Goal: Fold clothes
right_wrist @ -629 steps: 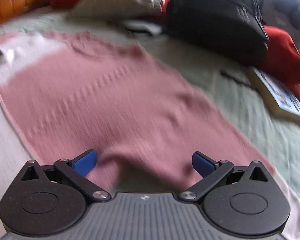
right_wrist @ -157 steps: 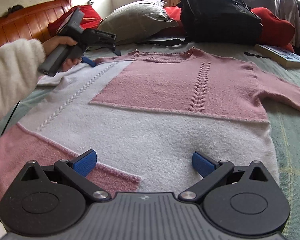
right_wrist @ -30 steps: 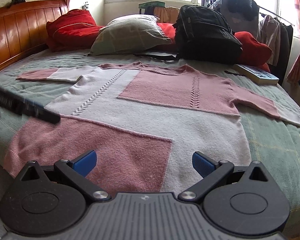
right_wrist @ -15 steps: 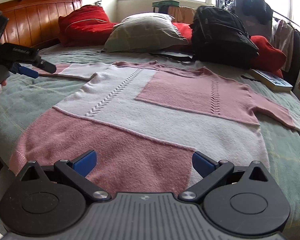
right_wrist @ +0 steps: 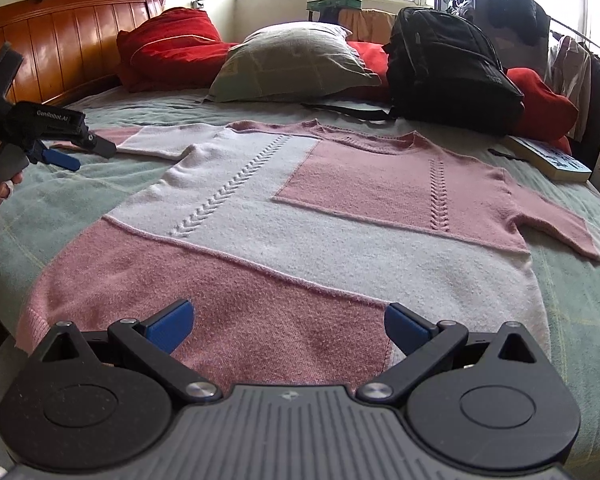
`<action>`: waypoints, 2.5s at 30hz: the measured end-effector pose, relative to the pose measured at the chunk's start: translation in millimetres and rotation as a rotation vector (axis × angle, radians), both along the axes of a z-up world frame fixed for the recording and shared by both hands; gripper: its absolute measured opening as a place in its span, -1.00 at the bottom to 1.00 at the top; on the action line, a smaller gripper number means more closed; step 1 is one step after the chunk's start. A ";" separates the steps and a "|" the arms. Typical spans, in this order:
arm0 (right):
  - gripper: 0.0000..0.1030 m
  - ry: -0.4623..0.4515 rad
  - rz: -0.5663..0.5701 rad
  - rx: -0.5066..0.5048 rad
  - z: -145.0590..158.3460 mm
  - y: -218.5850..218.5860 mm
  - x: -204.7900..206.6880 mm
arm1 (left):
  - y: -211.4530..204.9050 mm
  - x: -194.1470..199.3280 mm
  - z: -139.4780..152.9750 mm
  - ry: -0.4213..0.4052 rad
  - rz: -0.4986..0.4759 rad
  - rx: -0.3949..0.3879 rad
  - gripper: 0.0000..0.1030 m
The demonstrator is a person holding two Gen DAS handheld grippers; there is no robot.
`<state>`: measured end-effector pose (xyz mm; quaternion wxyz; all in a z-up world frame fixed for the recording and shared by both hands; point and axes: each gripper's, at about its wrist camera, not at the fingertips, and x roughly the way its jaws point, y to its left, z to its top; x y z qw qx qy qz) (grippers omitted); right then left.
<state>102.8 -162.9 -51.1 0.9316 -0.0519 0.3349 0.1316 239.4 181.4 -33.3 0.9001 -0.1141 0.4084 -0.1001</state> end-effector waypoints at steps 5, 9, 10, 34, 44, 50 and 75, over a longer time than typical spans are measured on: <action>1.00 -0.006 0.002 0.009 2.8 0.2 -0.2 | 6.5 -8.3 2.8 -0.025 0.013 -0.021 0.99; 1.00 -0.016 0.017 0.024 7.5 0.8 -0.1 | 12.4 -17.7 6.2 -0.050 0.020 -0.039 0.99; 1.00 -0.019 0.022 0.032 9.0 0.8 0.8 | 14.2 -20.0 6.7 -0.057 0.022 -0.039 0.99; 1.00 0.056 0.104 0.185 27.3 19.7 56.8 | 117.5 54.4 -29.8 -0.109 0.194 -0.206 0.99; 1.00 0.096 0.124 0.168 18.3 31.6 74.5 | 154.0 80.4 -63.9 -0.134 0.235 -0.402 0.99; 1.00 0.114 0.108 0.182 12.5 28.5 80.3 | 171.0 97.3 -66.5 -0.170 0.286 -0.456 0.99; 1.00 0.113 0.080 0.193 10.1 15.9 76.0 | 169.1 130.5 -39.9 -0.293 0.351 -0.447 0.99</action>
